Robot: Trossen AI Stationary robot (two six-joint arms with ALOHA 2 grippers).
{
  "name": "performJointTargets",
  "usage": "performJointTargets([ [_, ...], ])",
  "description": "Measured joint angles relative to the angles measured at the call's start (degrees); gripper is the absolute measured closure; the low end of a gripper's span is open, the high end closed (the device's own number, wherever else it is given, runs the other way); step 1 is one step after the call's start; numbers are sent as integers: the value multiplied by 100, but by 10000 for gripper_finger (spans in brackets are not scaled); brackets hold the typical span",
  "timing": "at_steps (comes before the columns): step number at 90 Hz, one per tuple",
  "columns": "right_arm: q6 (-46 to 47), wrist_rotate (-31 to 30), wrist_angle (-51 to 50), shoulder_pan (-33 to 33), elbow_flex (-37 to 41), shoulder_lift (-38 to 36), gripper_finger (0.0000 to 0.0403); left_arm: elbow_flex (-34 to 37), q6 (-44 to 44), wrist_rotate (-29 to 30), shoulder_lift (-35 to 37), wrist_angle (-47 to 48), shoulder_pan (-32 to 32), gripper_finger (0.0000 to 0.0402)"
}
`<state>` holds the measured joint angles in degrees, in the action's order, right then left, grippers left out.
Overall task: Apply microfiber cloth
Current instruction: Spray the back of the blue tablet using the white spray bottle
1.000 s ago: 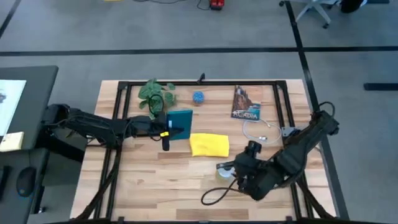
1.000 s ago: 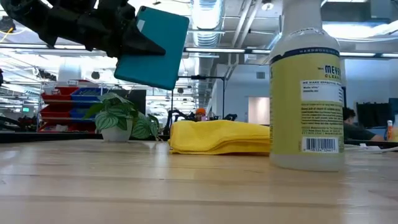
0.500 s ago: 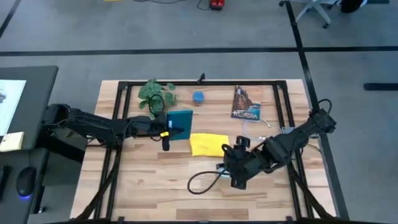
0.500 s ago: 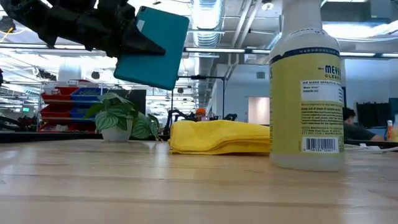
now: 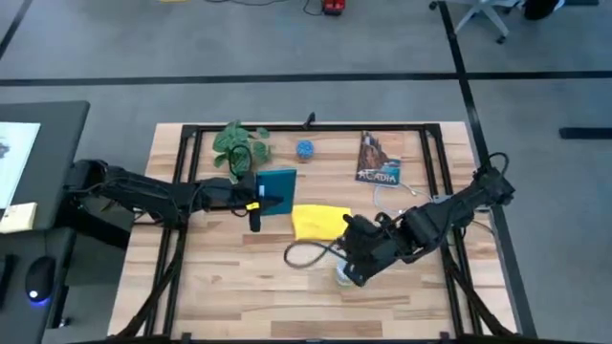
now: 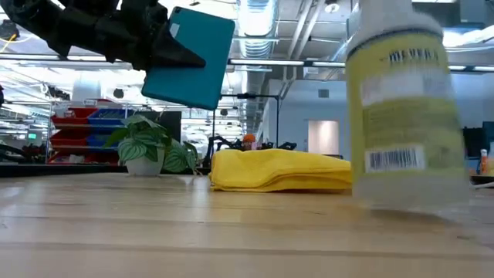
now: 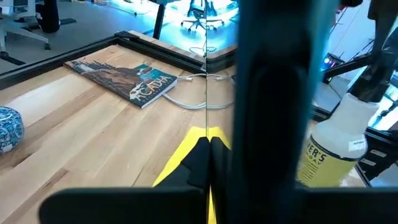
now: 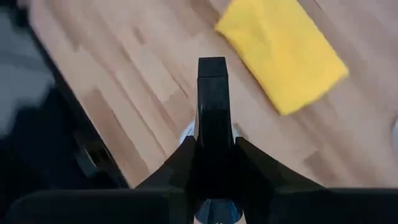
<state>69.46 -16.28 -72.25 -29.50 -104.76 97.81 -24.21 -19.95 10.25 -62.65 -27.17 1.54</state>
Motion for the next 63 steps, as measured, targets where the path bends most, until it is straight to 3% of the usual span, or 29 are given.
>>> performJointTargets([
  [15, 798, -159, -174, -102, -25, 1, 339, -4, 125, -3, -235, -683, 0, 390],
  [35, 1313, -582, -492, -319, 3, 3, 339, -13, 307, -121, -1235, -1811, 0, 390],
  [63, 1328, -975, -651, -311, -18, 251, 339, -853, 949, -124, -2589, -1989, 0, 390],
])
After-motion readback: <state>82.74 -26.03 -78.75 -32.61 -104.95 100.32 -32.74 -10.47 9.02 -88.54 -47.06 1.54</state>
